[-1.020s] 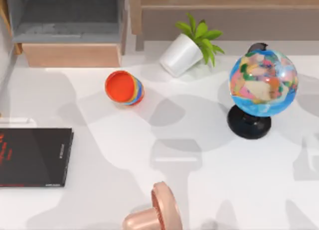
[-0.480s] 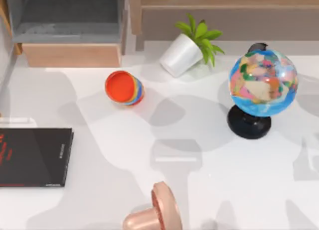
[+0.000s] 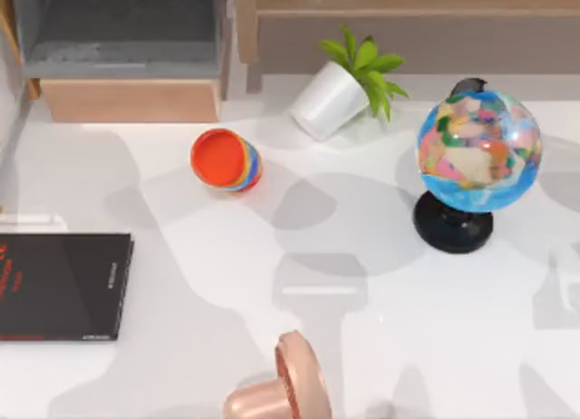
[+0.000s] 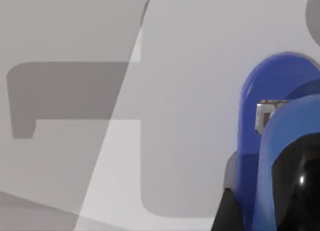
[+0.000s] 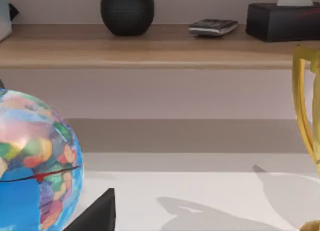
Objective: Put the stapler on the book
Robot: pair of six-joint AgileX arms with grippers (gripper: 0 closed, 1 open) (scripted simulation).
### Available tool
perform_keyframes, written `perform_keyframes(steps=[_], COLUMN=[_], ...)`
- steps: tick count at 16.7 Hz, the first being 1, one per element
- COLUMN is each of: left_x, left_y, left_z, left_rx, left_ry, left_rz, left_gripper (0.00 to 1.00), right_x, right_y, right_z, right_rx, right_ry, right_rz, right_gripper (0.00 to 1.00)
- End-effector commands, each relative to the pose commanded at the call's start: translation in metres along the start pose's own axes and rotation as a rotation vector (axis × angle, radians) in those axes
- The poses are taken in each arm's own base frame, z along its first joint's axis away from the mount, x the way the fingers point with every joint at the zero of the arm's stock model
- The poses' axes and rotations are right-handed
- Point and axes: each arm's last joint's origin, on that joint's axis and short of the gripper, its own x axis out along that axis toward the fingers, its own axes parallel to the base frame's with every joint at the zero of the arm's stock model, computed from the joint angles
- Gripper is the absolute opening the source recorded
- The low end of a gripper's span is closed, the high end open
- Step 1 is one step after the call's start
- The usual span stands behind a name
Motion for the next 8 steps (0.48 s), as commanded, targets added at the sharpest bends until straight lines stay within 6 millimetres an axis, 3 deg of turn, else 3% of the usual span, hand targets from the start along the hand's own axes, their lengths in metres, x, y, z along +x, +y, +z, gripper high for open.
perform_keyframes(steps=[3, 8], left_x=[-0.013, -0.082], left_y=[0.001, -0.001], left_z=[0.0, -0.013], left_rx=[0.003, 0.057], left_ry=[-0.02, -0.129], left_rz=[0.007, 0.059], left_gripper=[0.0, 0.0], right_x=[0.0, 0.0], right_y=[0.0, 0.0], right_z=[0.0, 0.0], right_rx=[0.0, 0.0], right_ry=[0.0, 0.0], right_rz=[0.0, 0.0], right_gripper=[1.0, 1.0])
